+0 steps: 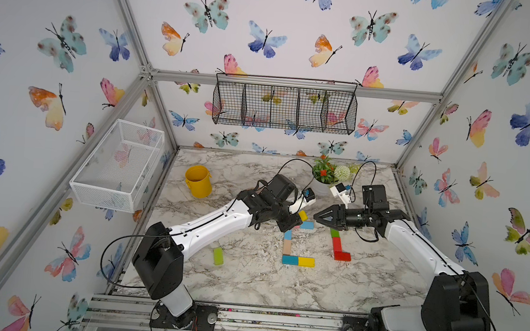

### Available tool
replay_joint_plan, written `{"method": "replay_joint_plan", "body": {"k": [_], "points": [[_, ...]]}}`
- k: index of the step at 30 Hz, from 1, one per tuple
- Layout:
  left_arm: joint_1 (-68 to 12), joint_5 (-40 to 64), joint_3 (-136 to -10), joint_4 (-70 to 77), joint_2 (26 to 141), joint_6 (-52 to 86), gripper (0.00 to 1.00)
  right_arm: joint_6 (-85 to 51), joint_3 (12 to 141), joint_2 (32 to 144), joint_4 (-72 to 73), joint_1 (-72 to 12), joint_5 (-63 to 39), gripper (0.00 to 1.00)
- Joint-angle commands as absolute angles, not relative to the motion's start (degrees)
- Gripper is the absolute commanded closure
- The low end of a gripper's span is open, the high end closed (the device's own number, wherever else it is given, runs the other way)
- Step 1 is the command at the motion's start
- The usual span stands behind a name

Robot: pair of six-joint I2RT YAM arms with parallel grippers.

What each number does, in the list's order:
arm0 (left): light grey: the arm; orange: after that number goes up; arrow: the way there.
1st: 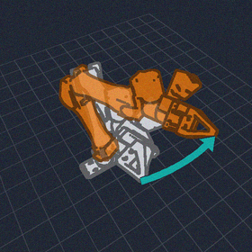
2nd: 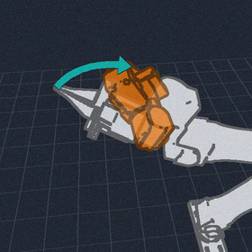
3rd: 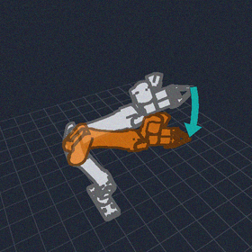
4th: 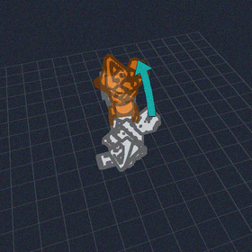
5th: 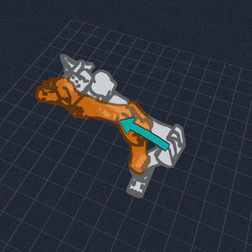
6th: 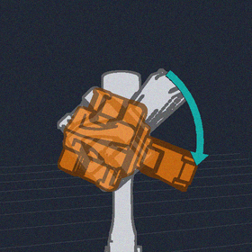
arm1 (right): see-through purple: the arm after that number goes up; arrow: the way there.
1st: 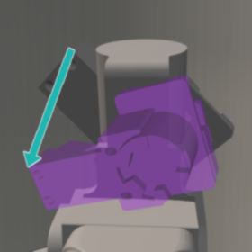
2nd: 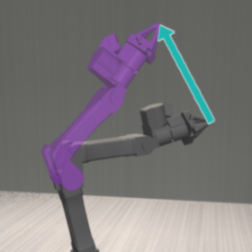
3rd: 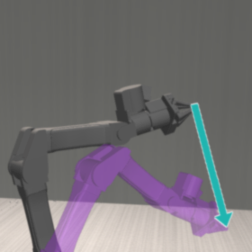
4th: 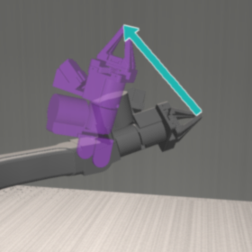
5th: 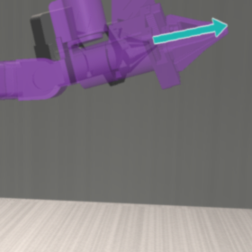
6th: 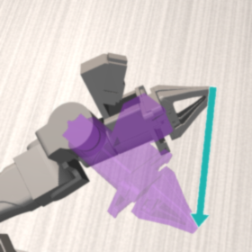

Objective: Assemble the letter c with building blocks
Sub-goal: Pick up the building block from the center of the board.

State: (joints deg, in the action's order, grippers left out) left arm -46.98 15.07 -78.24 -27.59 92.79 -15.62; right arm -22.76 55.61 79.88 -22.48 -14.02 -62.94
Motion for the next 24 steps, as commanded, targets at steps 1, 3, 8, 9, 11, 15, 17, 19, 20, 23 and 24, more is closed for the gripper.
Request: {"method": "replay_joint_plan", "body": {"k": [1, 3, 8, 9, 11, 15, 17, 19, 20, 23, 24], "points": [[-46.94, 20.00, -79.19, -24.68, 93.82, -18.19, 0.76, -25.54, 54.95, 80.16, -19.65, -14.93, -63.95, 0.52], [-46.87, 20.47, -79.14, -24.44, 94.09, -18.43, 0.76, -26.22, 54.97, 80.16, -19.39, -15.40, -63.42, 0.52], [-47.10, 21.45, -78.75, -24.30, 93.31, -18.35, 0.76, -27.86, 55.17, 80.74, -18.50, -17.37, -61.52, 0.53], [-47.07, 21.37, -78.51, -24.08, 93.04, -18.37, 0.76, -27.84, 55.26, 80.98, -18.71, -17.61, -61.09, 0.54], [-47.05, 21.19, -78.27, -23.91, 92.81, -18.41, 0.76, -28.03, 55.19, 81.37, -18.34, -18.11, -60.74, 0.57], [-47.04, 21.44, -78.22, -23.93, 92.98, -18.45, 0.76, -28.70, 55.47, 81.74, -17.40, -18.87, -60.53, 0.59], [-47.03, 21.45, -78.40, -23.97, 93.16, -18.20, 0.76, -28.71, 55.72, 81.74, -17.41, -19.07, -60.21, 0.63], [-47.10, 21.42, -78.48, -23.95, 93.17, -18.12, 0.76, -28.65, 55.75, 81.74, -17.49, -19.16, -59.82, 0.66], [-47.07, 21.42, -78.48, -23.97, 93.16, -18.15, 0.76, -28.58, 55.79, 81.78, -17.53, -19.16, -59.69, 0.68], [-47.03, 21.20, -78.35, -23.92, 93.08, -18.24, 0.76, -28.46, 55.86, 81.74, -17.93, -19.17, -59.11, 0.72], [-47.07, 21.18, -78.40, -23.97, 93.08, -18.19, 0.76, -28.43, 55.83, 81.74, -18.01, -19.17, -58.98, 0.74]]}}
